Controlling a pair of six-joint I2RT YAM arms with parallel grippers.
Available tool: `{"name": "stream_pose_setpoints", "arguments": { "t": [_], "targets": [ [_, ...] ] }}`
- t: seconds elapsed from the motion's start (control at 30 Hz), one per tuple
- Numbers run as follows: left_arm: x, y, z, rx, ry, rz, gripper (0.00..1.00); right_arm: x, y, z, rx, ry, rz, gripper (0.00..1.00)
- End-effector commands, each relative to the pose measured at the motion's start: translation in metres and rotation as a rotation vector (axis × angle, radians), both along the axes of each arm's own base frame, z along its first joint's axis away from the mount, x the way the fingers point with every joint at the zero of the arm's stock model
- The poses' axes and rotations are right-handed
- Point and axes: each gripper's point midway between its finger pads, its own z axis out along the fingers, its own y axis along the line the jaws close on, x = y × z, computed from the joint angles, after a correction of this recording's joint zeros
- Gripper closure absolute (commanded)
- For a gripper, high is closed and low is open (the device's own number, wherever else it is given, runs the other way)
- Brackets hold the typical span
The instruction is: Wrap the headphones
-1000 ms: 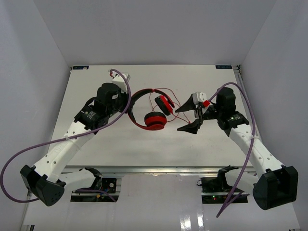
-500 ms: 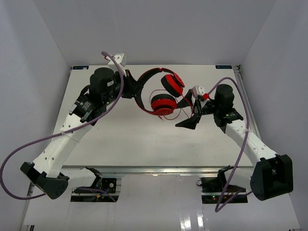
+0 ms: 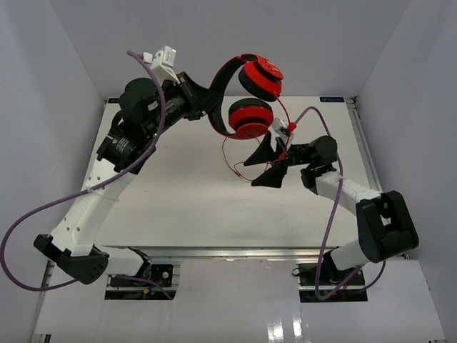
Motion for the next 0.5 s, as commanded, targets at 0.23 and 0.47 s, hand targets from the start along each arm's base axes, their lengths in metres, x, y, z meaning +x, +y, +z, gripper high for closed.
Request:
{"name": "stream_pose_setpoints", "arguments": {
  "t": [0.23,0.47],
  "targets": [
    [-0.005,0.026,0.058,-0.352,0.024,0.109,1.00,-0.024,0.005,0.050,0.231,-0.302,0.014,0.13],
    [0.003,0.053,0.070,-0.403,0.023,0.251,1.00,0.005,0.014,0.027,0.118,-0.361,-0.149,0.16]
  ]
}}
